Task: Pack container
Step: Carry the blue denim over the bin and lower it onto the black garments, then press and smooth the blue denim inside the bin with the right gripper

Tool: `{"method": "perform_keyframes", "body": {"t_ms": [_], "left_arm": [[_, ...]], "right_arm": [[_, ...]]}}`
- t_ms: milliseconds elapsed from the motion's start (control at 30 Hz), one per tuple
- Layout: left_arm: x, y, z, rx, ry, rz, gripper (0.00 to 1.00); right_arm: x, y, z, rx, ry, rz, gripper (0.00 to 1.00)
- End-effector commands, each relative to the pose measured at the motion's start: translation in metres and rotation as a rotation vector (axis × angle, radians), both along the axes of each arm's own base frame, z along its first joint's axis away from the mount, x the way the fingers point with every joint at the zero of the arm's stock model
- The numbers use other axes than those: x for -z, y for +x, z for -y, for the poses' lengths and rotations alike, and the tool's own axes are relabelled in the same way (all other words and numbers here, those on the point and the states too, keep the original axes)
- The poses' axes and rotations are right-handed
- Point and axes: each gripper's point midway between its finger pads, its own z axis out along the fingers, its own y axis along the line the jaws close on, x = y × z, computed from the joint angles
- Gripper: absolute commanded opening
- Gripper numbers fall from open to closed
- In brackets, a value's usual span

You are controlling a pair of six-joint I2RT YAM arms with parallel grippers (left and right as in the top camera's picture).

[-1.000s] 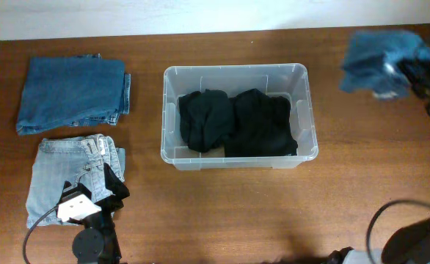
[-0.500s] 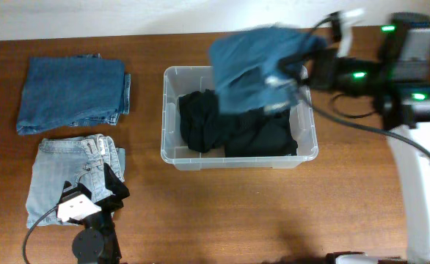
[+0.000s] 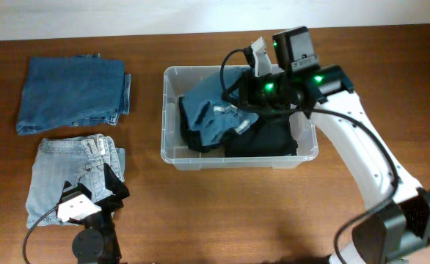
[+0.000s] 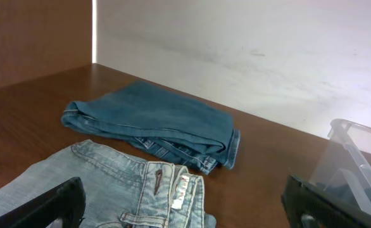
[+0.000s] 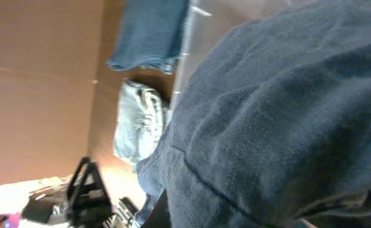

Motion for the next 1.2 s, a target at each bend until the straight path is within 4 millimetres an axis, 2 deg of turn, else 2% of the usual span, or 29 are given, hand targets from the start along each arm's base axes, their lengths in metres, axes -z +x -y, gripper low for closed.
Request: {"method": "perform_keyframes", "body": {"t_ms": [0, 200, 367, 467, 600, 800, 900, 1033, 1167], "left_arm": [[0.0, -0.001, -0.003, -0.016, -0.001, 0.0, 0.99], [0.0, -0.001, -0.003, -0.016, -0.001, 0.0, 0.99], [0.0, -0.001, -0.003, -0.016, -0.001, 0.0, 0.99], [0.0, -0.001, -0.003, -0.016, -0.001, 0.0, 0.99], [0.0, -0.001, -0.003, -0.016, -0.001, 0.0, 0.99], [0.0, -0.001, -0.003, -0.016, -0.001, 0.0, 1.0], [0.0, -0.001, -0.003, -0.016, -0.001, 0.0, 0.99], [0.0, -0.001, -0.003, -0.016, -0.001, 0.0, 1.0], [0.0, -0.001, -0.003, -0.016, -0.001, 0.0, 0.99]], "right_arm": [[0.016, 0.003, -0.011, -0.006, -0.029, -0.021, 0.04], [0.04, -0.001, -0.039, -0.019, -0.036, -0.094, 0.04], [0.042, -0.01, -0.053, -0.038, -0.033, -0.115, 0.04], [0.047, -0.015, -0.055, -0.033, -0.064, -0.122, 0.04], [0.063, -0.017, -0.049, 0.022, -0.149, -0.143, 0.04], [0.081, -0.016, -0.052, 0.033, -0.184, -0.175, 0.04], [0.096, -0.012, -0.044, 0.065, -0.245, -0.184, 0.04], [0.129, -0.012, -0.014, 0.137, -0.428, -0.222, 0.05], [0.143, -0.012, 0.007, 0.163, -0.555, -0.214, 0.22]]}}
